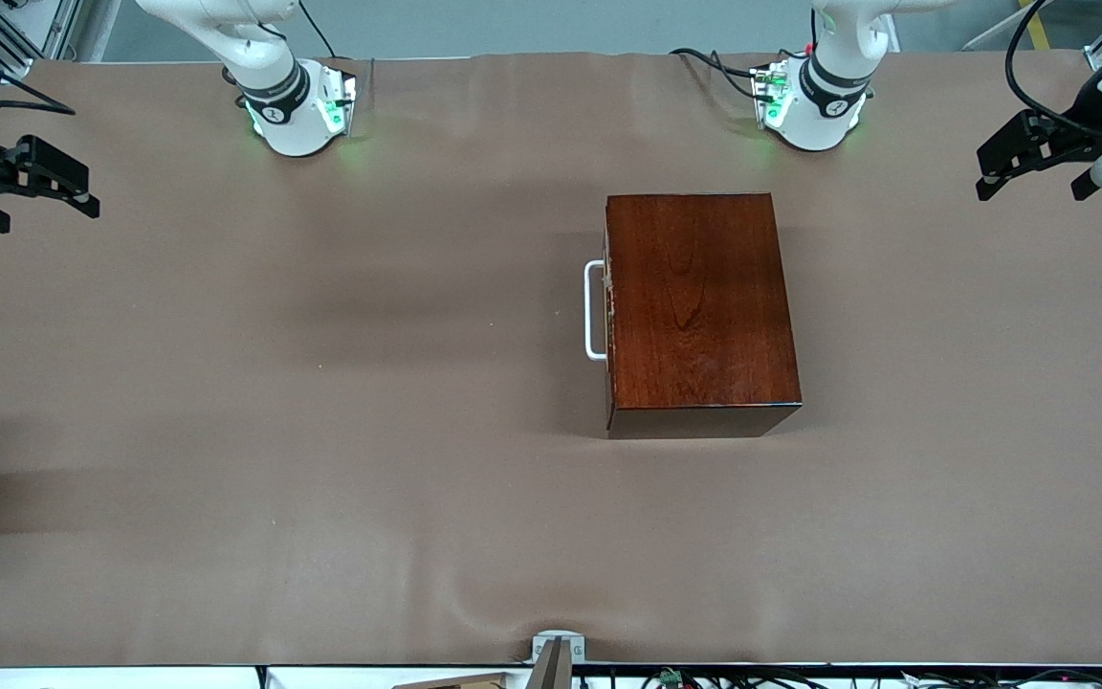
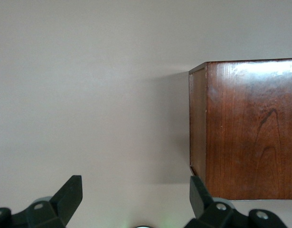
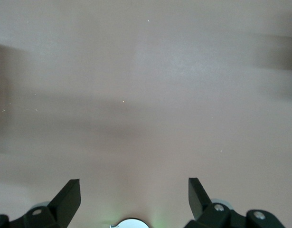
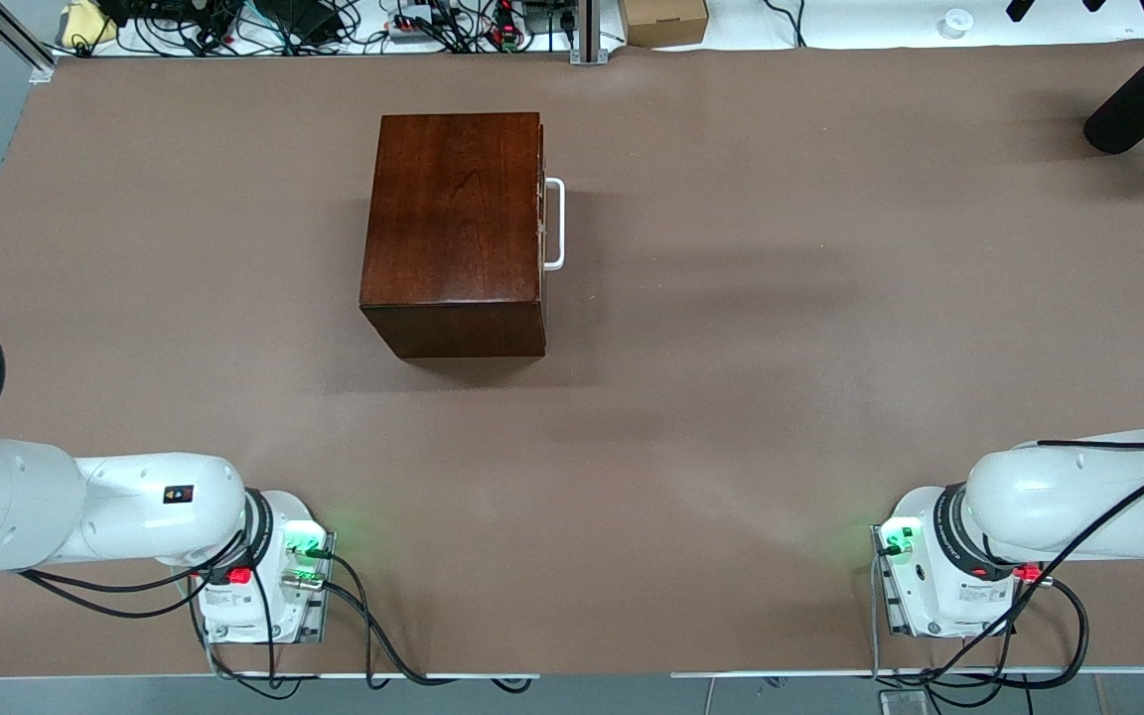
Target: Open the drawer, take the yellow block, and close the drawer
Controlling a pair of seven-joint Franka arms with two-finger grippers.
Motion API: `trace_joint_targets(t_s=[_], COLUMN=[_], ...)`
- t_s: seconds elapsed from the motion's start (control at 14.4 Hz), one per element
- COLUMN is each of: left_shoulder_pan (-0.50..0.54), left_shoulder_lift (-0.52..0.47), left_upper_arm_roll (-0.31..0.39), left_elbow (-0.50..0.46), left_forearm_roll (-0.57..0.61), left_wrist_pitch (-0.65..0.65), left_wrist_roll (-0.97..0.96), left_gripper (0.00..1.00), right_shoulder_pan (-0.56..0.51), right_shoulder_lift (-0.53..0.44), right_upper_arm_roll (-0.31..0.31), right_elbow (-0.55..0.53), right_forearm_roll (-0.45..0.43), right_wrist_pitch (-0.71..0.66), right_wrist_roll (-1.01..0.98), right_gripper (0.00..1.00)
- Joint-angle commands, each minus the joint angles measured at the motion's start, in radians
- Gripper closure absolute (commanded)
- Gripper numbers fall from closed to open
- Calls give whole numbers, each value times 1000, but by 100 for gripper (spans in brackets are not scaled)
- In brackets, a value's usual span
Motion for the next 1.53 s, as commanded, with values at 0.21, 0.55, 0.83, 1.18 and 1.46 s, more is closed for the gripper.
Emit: trace_joint_targets(t_s=[0.21,0.55,0.83,1.18,1.46], left_shoulder_pan=[7,-11,-48,-79,-221], left_shoulder_lift=[21,58,109,239,326], left_upper_arm_roll=[-6,-20,-92,-250,-252], left_elbow=[31,64,66,135,146], left_forearm_roll=[-15,-12,-7,0,83], left_wrist_pitch=[-22,-22,-18,-1,63], left_wrist_roll=[9,6,-107,-368,-401], left_gripper=[0,0,0,0,0], right_shoulder_pan=[-12,-12,-12,-12,-13], right_shoulder_lift=[-1,-1,-1,7,7], right_upper_arm_roll=[6,7,7,7,6], right_elbow=[8,8,8,8,8], right_forearm_roll=[-9,-9,-9,-9,-9], right_wrist_pitch=[-8,-9,-9,-9,-10], right_wrist_roll=[-13,-13,-13,-16,-15], right_gripper=[0,0,0,0,0])
